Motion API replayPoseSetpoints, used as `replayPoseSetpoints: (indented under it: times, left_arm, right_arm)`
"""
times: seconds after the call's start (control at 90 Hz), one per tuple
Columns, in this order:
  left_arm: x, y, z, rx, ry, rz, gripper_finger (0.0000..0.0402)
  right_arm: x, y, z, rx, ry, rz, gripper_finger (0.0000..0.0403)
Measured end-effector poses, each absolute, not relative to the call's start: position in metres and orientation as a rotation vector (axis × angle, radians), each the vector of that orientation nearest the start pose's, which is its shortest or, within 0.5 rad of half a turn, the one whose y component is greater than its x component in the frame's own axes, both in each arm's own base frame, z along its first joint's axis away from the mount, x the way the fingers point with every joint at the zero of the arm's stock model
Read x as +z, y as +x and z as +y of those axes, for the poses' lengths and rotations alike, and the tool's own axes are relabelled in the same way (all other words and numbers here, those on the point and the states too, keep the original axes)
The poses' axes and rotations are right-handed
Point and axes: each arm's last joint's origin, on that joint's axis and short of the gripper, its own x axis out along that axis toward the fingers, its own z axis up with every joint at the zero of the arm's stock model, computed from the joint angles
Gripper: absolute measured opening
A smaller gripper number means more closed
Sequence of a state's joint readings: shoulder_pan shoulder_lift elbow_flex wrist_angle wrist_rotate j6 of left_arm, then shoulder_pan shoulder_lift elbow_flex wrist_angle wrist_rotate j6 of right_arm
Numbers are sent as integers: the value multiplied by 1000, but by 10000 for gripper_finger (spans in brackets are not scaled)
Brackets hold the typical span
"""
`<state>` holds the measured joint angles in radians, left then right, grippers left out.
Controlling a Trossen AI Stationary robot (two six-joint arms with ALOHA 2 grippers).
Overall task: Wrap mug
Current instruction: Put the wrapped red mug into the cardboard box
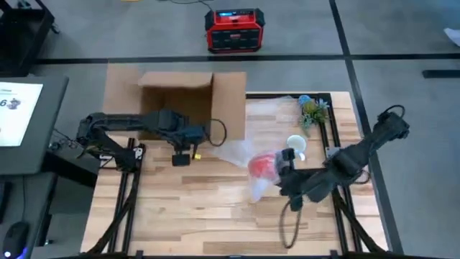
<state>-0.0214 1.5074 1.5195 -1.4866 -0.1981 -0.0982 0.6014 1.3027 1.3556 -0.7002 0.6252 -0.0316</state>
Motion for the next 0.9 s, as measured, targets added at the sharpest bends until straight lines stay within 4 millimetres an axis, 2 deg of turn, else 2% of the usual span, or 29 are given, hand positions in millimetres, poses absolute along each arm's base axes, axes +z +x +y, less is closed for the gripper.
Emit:
replayPoseSetpoints:
  times: [0.256, 0.4, 0.511, 0.756, 0.9]
  left_arm:
    - [359, 254, -41, 75, -27, 1381, 14]
    - [368, 253, -53, 44, -29, 1340, 29]
    - [367, 252, -54, 68, -58, 1341, 69]
    - [368, 253, -56, 39, -94, 1340, 193]
    - [372, 252, -56, 38, -123, 1336, 230]
  right_arm:
    - [387, 239, 122, -75, -384, 441, 18]
    - [388, 243, 118, -80, -378, 424, 18]
    - [392, 244, 118, -82, -383, 393, 18]
    - [396, 239, 130, -35, -445, 351, 18]
    - [406, 229, 144, 36, -498, 326, 18]
